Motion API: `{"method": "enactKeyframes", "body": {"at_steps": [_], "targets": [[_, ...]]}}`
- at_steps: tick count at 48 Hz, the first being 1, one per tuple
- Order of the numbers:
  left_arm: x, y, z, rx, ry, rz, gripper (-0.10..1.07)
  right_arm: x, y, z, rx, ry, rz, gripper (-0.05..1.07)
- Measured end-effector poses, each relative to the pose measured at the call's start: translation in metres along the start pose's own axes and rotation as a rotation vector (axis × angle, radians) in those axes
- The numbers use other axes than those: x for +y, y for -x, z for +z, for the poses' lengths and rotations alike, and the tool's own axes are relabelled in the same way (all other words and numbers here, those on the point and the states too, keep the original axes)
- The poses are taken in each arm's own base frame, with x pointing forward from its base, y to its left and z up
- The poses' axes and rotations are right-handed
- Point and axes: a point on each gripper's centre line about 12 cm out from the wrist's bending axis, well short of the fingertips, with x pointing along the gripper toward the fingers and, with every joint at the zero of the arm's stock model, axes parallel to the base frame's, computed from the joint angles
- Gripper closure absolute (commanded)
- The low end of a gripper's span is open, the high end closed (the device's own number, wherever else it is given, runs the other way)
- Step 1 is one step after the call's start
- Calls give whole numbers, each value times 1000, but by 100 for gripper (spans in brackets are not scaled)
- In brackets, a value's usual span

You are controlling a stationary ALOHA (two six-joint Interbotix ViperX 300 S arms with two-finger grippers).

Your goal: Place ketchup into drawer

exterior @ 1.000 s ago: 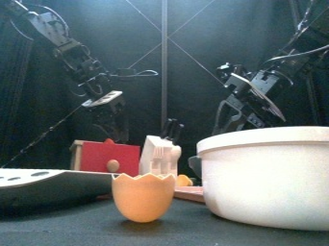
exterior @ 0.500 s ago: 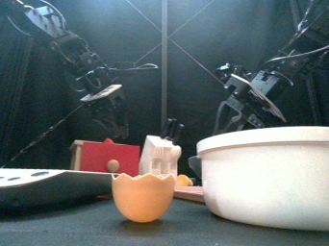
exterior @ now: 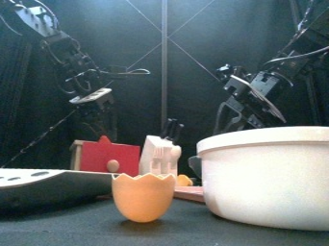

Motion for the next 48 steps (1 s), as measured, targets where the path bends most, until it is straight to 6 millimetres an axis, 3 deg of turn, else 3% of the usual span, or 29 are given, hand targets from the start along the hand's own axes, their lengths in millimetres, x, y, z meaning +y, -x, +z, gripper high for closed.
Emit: {"method": "enactKeyframes", "body": {"at_steps": [29,48], "targets": [[-5,8,-13,60,31,14,18,0,-1,0,0,1,-2,16],[-6,4,-15,67,21,16,28,1,-1,1,-2,1,-1,16]]}}
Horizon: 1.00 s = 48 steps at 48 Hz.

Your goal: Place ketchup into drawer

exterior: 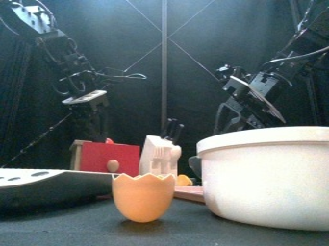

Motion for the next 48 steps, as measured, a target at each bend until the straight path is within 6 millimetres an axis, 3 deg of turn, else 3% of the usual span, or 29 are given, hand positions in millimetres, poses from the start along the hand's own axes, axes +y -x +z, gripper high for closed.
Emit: {"method": "enactKeyframes", "body": {"at_steps": [16,34,48], "targets": [[-7,-7,5,-17,-38,-1,28,1,0,0,0,-1,2,16],[-11,-30,13,3,-39,16,28,0,0,1,-1,-2,0,16],[-9,-23,26,-34,-23,12,28,0,0,1,0,-2,1,16]]}}
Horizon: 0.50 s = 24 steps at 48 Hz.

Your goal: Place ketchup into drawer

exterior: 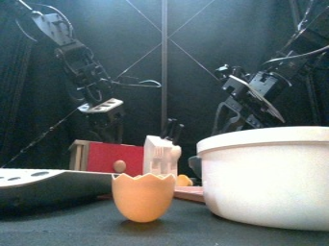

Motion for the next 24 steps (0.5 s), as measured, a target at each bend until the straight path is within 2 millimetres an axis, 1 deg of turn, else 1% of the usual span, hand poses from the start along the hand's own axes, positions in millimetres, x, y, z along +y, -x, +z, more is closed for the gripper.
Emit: {"method": "enactKeyframes", "body": {"at_steps": [16,24], "targets": [[7,29,14,-70,30,3,28,0,0,-1,1,2,0,16],[6,45,18,-104,32,-21,28,0,0,0,0,1,1,16]]}}
